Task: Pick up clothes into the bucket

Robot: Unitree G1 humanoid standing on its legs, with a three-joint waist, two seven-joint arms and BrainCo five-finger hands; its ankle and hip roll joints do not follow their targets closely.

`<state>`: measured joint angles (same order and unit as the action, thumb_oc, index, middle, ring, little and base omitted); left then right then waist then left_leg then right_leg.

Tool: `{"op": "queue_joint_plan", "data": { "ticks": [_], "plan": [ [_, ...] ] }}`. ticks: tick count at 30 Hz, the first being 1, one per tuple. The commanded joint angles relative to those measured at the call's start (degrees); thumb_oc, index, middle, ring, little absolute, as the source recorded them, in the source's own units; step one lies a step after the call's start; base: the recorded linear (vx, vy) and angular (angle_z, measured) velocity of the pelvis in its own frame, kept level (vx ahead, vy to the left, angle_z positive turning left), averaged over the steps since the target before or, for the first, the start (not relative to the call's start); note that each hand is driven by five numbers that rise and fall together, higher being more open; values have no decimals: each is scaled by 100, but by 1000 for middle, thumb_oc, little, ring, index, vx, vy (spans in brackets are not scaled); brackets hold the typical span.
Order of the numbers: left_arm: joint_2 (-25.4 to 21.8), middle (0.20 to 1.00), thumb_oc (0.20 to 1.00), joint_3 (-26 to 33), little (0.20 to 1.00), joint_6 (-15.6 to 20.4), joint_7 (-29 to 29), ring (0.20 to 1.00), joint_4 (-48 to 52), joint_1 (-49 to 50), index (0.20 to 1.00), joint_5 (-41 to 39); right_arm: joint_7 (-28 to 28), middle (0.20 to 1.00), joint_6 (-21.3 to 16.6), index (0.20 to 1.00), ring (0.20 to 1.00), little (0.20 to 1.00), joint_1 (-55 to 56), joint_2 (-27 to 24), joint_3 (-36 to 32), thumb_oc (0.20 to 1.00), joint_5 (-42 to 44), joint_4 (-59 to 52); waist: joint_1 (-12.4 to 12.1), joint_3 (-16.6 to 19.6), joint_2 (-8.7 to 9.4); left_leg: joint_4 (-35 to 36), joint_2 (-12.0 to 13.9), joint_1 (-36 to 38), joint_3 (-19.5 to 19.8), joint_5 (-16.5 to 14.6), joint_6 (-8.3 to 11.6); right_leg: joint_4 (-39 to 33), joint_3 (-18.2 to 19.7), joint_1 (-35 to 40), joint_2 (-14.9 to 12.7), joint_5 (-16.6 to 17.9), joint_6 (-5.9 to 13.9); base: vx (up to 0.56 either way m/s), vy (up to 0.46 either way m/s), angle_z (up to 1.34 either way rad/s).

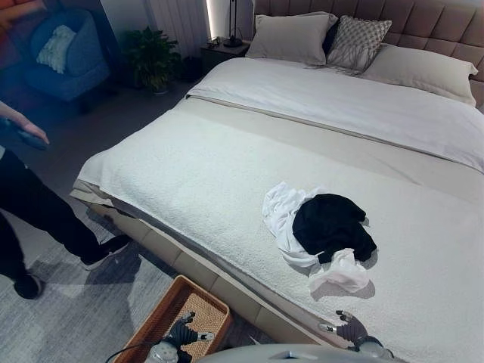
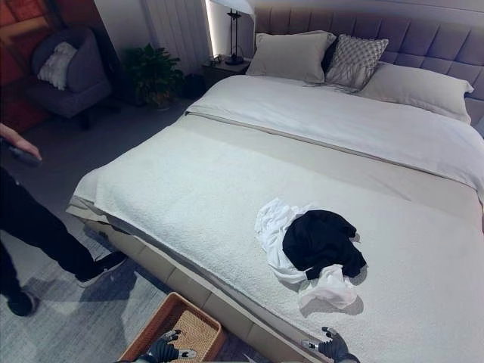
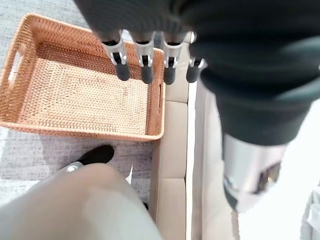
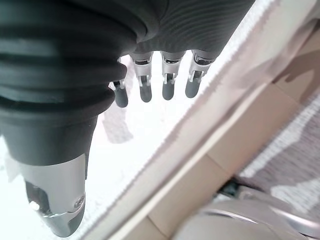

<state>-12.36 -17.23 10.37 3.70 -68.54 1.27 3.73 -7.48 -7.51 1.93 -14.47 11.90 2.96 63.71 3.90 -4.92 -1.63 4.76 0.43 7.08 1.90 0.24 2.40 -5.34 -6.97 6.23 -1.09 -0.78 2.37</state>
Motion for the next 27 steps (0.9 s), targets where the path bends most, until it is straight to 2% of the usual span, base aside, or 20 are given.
{"op": "queue_joint_plan", "data": {
  "ticks": [1, 3, 7, 13, 15, 17, 23, 27],
  "plan": [
    [178, 1000, 1000, -103, 1000, 44, 169, 1000, -159, -362, 1000, 43, -299, 1000, -324, 1000, 1000, 1000, -755, -79, -11, 1000, 323, -598, 111, -91, 343, -421, 7, -378, 66, -293, 119, 252, 45, -115, -514, -120, 527, 0, 0, 0],
    [151, 1000, 1000, -103, 1000, 65, 212, 1000, -59, -349, 1000, 1, -409, 1000, -362, 1000, 1000, 1000, -934, -197, -33, 1000, 302, -947, 83, -123, 339, -491, -11, -456, 78, -311, 113, 296, 52, -166, -526, -131, 529, 0, 0, 0],
    [112, 1000, 1000, -157, 1000, 59, 287, 1000, 1, -395, 1000, -33, -649, 1000, -315, 1000, 1000, 1000, -1357, -378, -56, 1000, 159, -955, 28, -198, 346, -598, -30, -606, 116, -326, 106, 394, 60, -286, -543, -152, 521, -5, -7, 2],
    [97, 1000, 1000, -337, 1000, 15, 474, 1000, 27, -640, 1000, -198, -1096, 1000, -136, 1000, 1000, 1000, -2206, -659, -192, 1000, 219, -173, -77, -530, 314, -874, -97, -1020, 255, -329, 79, 837, 72, -734, -580, -256, 474, -56, -12, 13],
    [101, 1000, 1000, -406, 1000, -7, 565, 1000, 80, -734, 1000, -266, -1285, 1000, -77, 1000, 1000, 1000, -2386, -739, -206, 1000, 195, -3, -100, -685, 265, -1005, -125, -1203, 301, -334, 59, 1085, 63, -968, -588, -324, 447, -111, -9, 4],
    [123, 1000, 1000, -542, 1000, 9, 754, 1000, 211, -867, 1000, -379, -1718, 1000, -50, 1000, 1000, 1000, -2710, -849, -248, 1000, 163, 231, -135, -981, 176, -1220, -185, -1505, 389, -335, 28, 1446, 60, -1359, -614, -396, 392, -111, -12, 6],
    [198, 1000, 1000, -840, 1000, 6, 950, 1000, 357, -1003, 1000, -527, -2220, 1000, 158, 1000, 1000, 1000, -3136, -930, -181, 1000, -1, 908, -182, -1289, 38, -1344, -185, -1795, 468, -289, 13, 1765, 28, -1725, -628, -480, 353, -27, -10, 8],
    [262, 1000, 1000, -1054, 1000, -15, 1125, 1000, 396, -1156, 1000, -659, -2671, 1000, 150, 1000, 1000, 1000, -3526, -966, -309, 1000, 381, 1155, -120, -1617, -67, -1562, -187, -2082, 484, -331, 0, 2158, 123, -2121, -664, -599, 318, -57, 3, 3]
  ]
}}
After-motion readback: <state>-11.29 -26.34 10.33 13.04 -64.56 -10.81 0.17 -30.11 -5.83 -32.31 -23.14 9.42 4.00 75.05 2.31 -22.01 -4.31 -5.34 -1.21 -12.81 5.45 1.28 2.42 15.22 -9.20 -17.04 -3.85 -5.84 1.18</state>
